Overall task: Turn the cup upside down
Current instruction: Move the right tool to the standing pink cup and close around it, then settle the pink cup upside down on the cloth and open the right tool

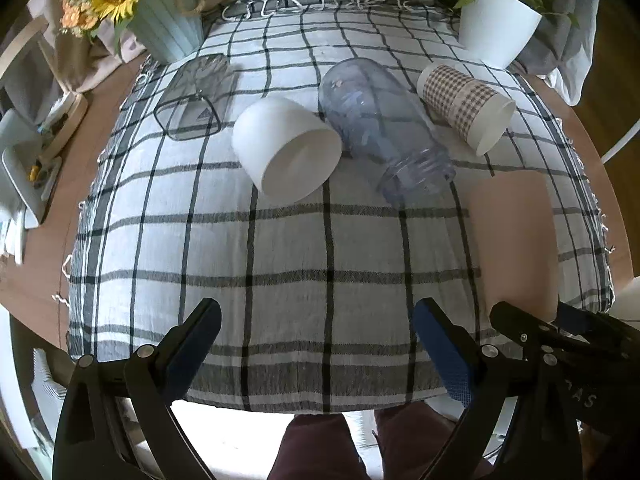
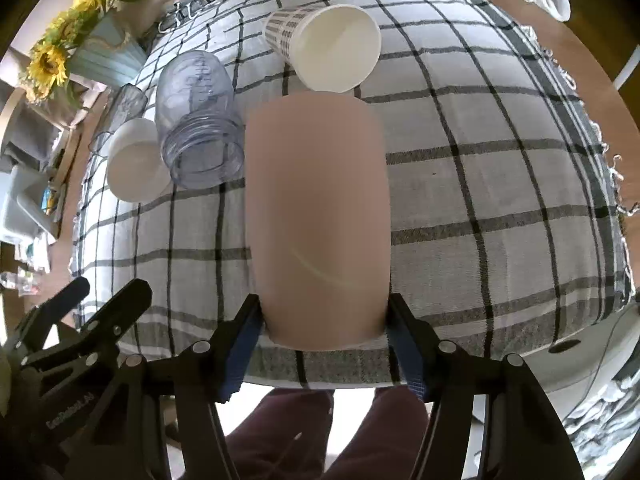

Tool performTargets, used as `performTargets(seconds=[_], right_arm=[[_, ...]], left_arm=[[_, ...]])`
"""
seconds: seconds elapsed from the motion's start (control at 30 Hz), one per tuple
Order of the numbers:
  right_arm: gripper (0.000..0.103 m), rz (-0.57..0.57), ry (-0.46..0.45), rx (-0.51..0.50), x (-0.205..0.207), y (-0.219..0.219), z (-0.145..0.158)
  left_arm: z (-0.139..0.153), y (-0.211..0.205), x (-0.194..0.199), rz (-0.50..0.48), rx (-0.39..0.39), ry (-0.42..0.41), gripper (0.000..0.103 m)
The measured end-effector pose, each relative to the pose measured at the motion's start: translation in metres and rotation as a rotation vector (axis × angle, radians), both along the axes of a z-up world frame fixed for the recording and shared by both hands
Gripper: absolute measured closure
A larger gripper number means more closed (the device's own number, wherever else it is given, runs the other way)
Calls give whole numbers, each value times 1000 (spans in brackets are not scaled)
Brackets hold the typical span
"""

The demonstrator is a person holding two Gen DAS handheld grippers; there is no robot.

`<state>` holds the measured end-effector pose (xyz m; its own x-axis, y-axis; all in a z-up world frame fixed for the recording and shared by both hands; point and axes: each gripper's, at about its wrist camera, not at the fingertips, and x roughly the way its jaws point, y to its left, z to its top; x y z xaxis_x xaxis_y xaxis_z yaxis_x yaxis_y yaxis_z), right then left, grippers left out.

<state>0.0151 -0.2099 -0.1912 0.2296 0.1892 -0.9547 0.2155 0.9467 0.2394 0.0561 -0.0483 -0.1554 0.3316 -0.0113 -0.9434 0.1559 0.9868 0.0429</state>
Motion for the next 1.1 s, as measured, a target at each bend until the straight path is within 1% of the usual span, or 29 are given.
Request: performTargets(seconds=[0.17,0.5,0.63,0.77,0.93,1.1], right_arm=[[41,-21,-27,-10,-4,-4,10],[41,-43,-96,-69,-11,-16,46],[41,-48,-105,-87,-9,-20,56],[41,-52,-110,-100,-1,-19,60],[41,-51,-125,-123,11,-17,64],[41,-47,-136,-151,32,-17,67]], left_arm=[[6,-5,3,-19,-2,-20,5],[14,-17,11,-68,-23,-52,4],[19,-19,16,-80,-34,-65,4],[22,-17,20,-78,-40,-73,4],[28,-10,27,-51,-47,-96,5],[36,-4,34,-25,-44,-131,5]])
